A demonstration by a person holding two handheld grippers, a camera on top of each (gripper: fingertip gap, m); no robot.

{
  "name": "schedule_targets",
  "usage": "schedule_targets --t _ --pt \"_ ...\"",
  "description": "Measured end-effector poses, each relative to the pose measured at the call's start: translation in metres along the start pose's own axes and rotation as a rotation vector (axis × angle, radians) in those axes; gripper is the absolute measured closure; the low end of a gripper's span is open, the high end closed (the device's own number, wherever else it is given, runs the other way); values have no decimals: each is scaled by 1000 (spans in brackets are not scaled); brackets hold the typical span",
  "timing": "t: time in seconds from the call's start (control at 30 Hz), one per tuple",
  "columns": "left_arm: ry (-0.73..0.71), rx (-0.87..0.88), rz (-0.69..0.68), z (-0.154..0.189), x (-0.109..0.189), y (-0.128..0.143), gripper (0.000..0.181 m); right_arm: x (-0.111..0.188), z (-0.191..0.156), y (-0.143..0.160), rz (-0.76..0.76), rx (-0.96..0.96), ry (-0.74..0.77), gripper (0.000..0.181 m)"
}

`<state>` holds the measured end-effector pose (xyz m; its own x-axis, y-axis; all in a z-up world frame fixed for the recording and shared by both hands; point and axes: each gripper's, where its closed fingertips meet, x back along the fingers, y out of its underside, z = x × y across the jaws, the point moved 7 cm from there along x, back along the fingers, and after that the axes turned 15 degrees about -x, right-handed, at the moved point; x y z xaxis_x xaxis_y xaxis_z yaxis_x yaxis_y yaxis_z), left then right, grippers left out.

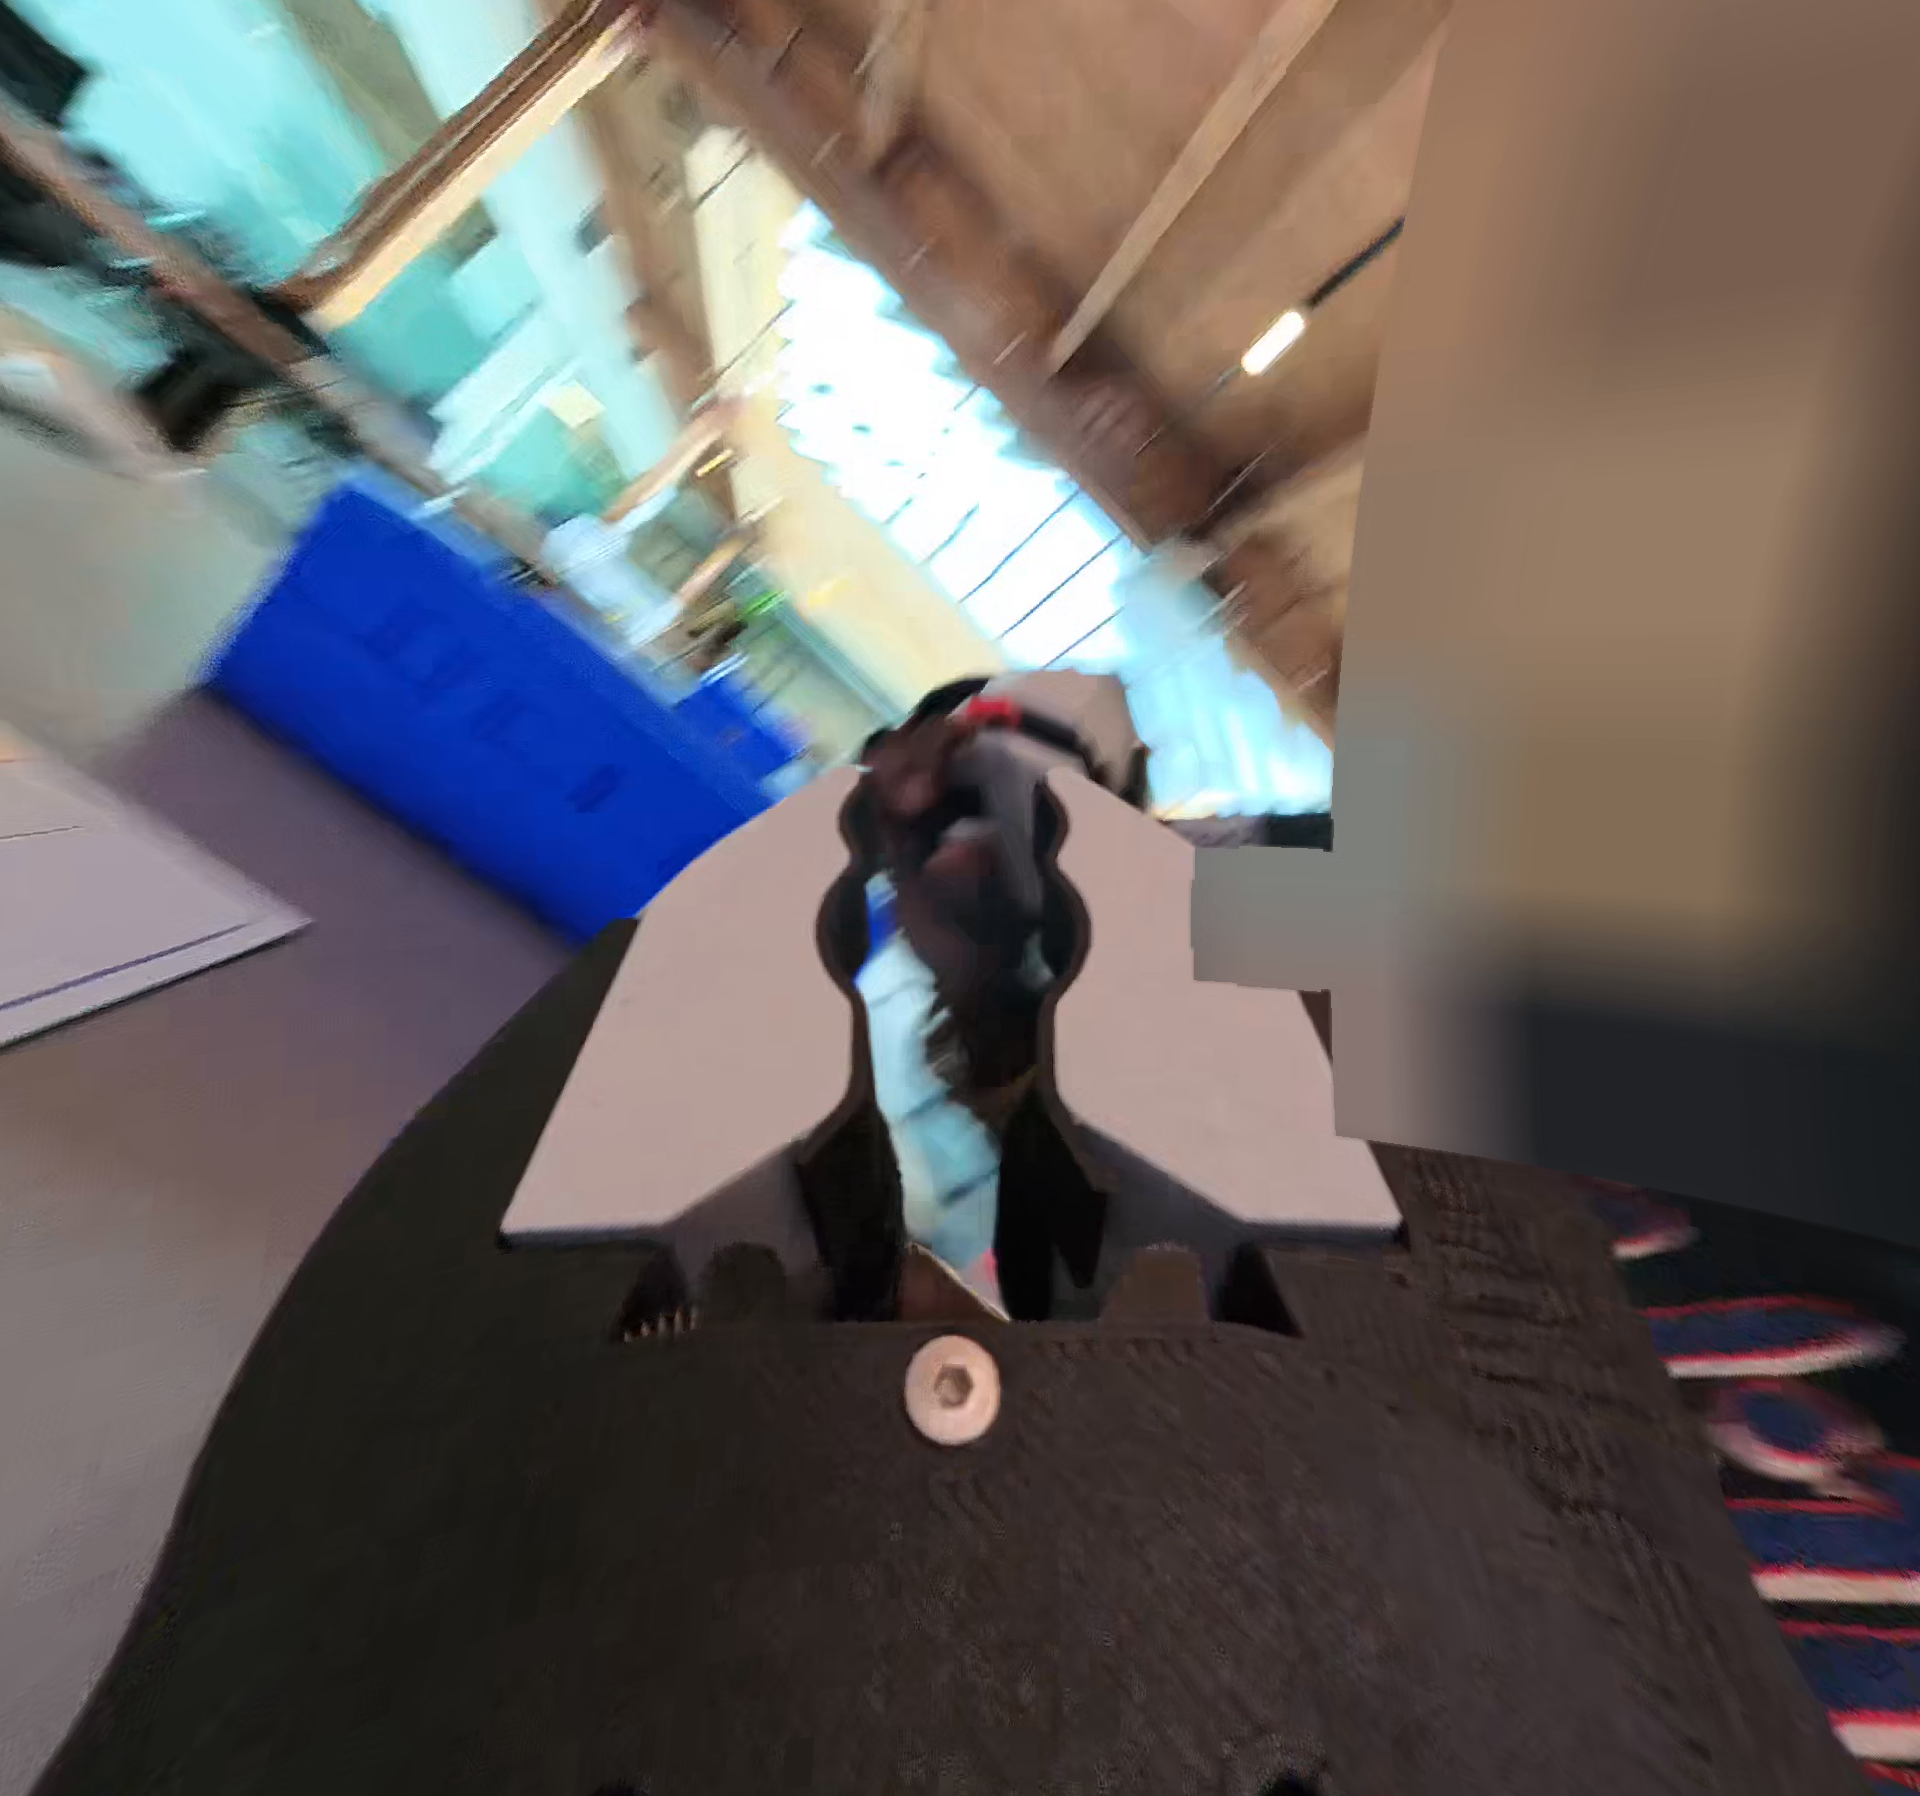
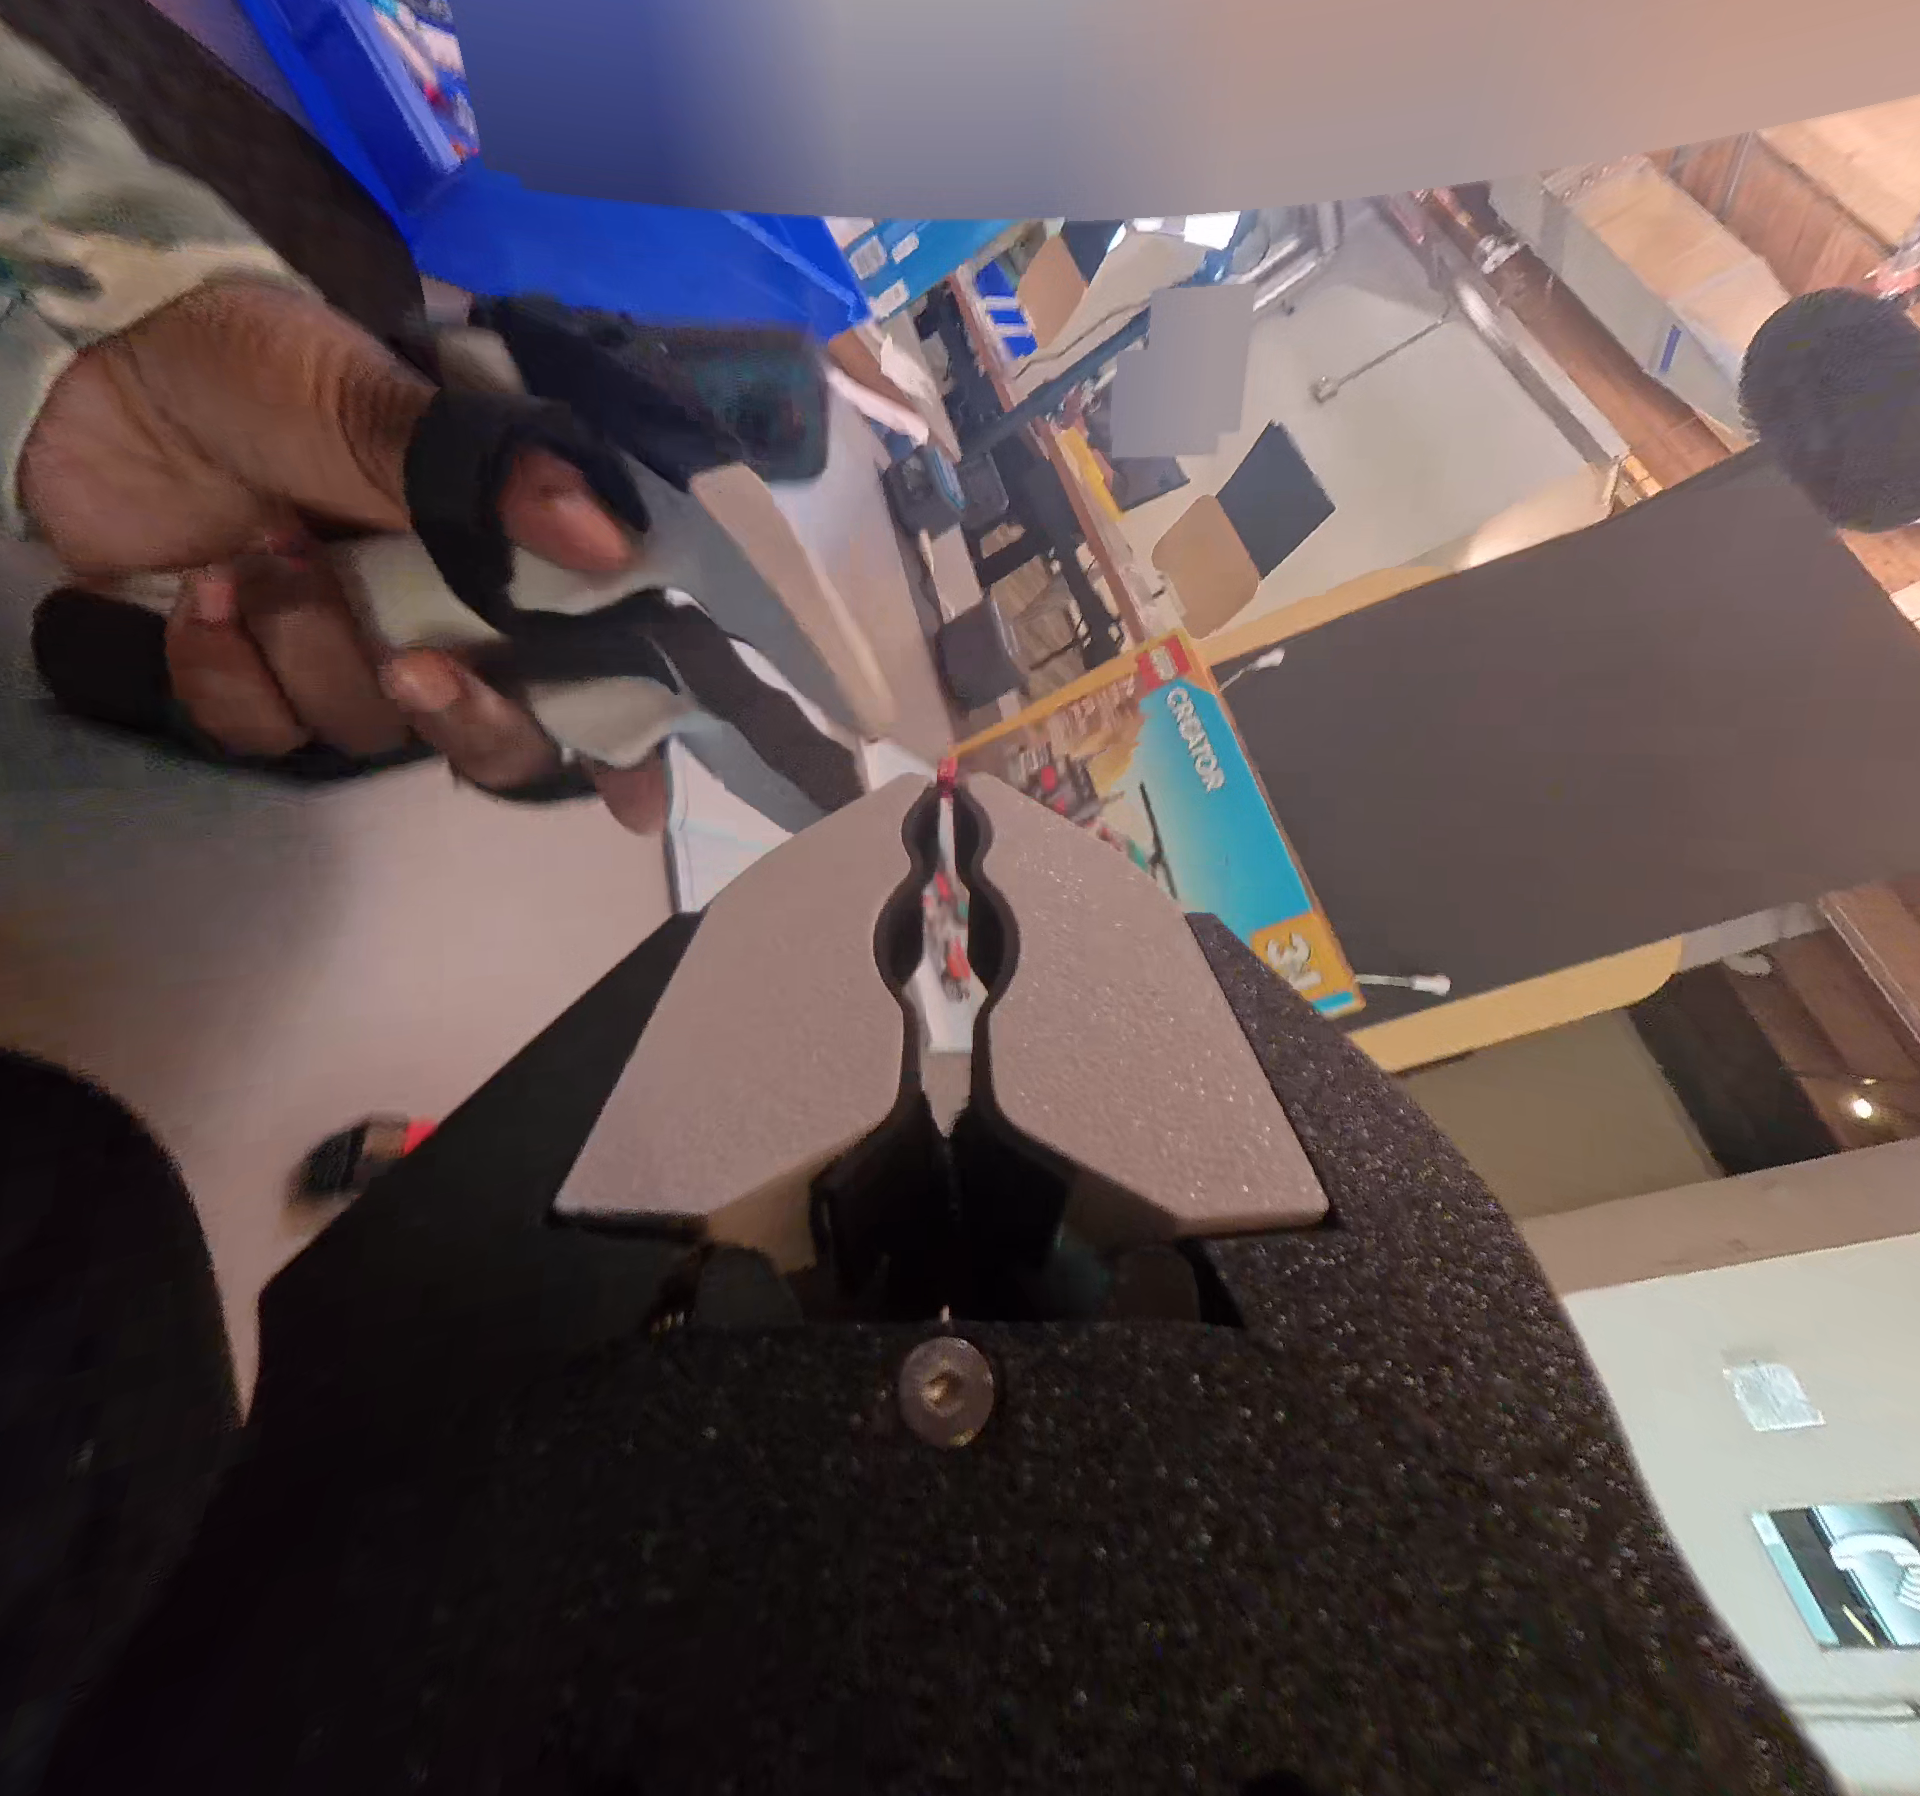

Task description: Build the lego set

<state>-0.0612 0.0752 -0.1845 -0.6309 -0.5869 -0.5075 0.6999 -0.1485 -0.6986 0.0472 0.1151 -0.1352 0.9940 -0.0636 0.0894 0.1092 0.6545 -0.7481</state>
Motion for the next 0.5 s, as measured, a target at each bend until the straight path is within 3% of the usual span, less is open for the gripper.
schedule_targets --t 0.13,0.2,0.37,0.5 --pt "-404 -486 -643 -12 9 27 135 14 -1 32 -152 -15 -83 179" --pt "-502 -634 -889 -15 9 43 133 16 -8 48 -207 -41 -143 179" --pt "-517 -588 -1136 -29 0 74 138 11 -26 78 -301 -58 -245 179" --pt "-504 -615 -1209 -33 6 73 161 8 -36 88 -308 -110 -299 179"
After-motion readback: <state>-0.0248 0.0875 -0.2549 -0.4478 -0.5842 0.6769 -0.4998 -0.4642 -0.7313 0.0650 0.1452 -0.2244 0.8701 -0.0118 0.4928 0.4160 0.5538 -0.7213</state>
